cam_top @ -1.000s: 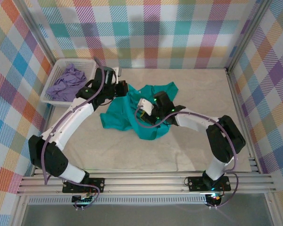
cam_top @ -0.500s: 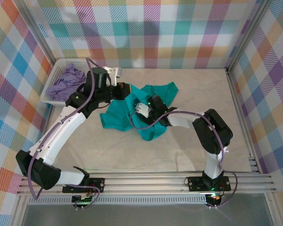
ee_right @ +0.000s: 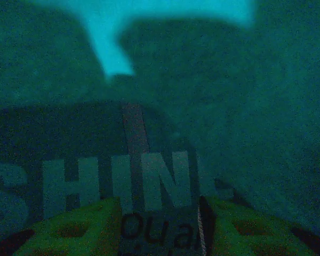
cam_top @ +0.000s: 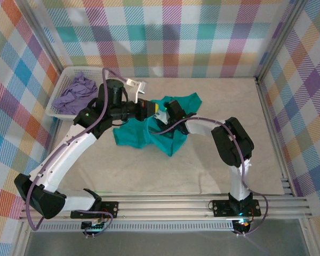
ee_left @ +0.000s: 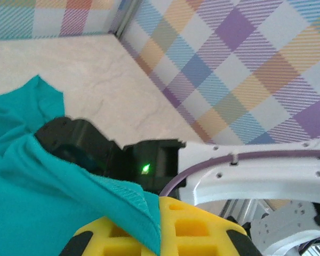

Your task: Fold the inside-out t-shirt

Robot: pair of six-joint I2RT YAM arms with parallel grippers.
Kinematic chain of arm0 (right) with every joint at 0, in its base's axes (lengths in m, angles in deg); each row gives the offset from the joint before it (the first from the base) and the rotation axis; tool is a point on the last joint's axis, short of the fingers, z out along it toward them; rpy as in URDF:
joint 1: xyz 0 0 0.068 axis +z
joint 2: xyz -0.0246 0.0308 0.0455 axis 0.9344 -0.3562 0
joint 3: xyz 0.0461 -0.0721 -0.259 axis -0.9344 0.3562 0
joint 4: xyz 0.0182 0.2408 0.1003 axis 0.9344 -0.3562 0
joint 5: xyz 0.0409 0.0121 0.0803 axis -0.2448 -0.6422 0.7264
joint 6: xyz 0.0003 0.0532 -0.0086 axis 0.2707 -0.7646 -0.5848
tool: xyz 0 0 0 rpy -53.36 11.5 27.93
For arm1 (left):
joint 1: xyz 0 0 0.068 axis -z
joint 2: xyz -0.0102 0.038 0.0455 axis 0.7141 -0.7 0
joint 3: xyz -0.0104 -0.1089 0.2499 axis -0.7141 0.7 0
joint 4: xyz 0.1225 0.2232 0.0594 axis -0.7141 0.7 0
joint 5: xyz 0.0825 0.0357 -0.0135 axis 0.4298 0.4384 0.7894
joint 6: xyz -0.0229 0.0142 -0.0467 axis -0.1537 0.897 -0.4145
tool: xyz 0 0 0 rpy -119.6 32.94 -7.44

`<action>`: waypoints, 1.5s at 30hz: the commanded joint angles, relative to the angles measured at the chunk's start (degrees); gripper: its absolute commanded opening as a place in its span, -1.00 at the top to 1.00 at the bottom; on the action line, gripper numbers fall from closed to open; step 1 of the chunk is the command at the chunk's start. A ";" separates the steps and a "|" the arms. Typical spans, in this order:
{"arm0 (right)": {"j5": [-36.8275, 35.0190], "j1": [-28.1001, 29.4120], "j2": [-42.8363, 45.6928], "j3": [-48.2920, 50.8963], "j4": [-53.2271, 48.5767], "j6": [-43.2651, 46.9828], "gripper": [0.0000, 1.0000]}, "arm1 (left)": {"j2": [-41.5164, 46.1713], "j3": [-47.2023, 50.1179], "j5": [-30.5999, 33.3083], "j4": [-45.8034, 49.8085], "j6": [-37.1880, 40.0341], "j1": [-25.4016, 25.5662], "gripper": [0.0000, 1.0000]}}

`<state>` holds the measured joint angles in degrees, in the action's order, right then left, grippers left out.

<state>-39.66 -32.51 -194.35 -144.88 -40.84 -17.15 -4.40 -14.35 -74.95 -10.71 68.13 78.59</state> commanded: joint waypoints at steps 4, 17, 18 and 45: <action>-2.10 0.19 -3.55 -7.07 -8.39 0.51 0.00 | -1.92 -9.57 -3.22 -1.73 2.31 2.02 1.00; 2.28 -1.28 -13.10 -23.90 -31.37 2.00 -0.52 | 1.39 -8.34 5.30 -2.29 4.50 2.82 1.00; 2.84 -1.26 -14.45 -25.15 -32.68 2.01 -0.54 | 1.67 -7.78 5.34 -2.97 4.39 2.80 1.00; 12.07 -3.99 -23.23 -40.55 -46.48 0.61 1.00 | 5.78 -1.55 22.17 -0.32 3.45 3.27 1.00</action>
<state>-27.90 -36.16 -218.27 -188.81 -85.56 -15.73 -0.88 -16.87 -57.95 -9.35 71.40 81.17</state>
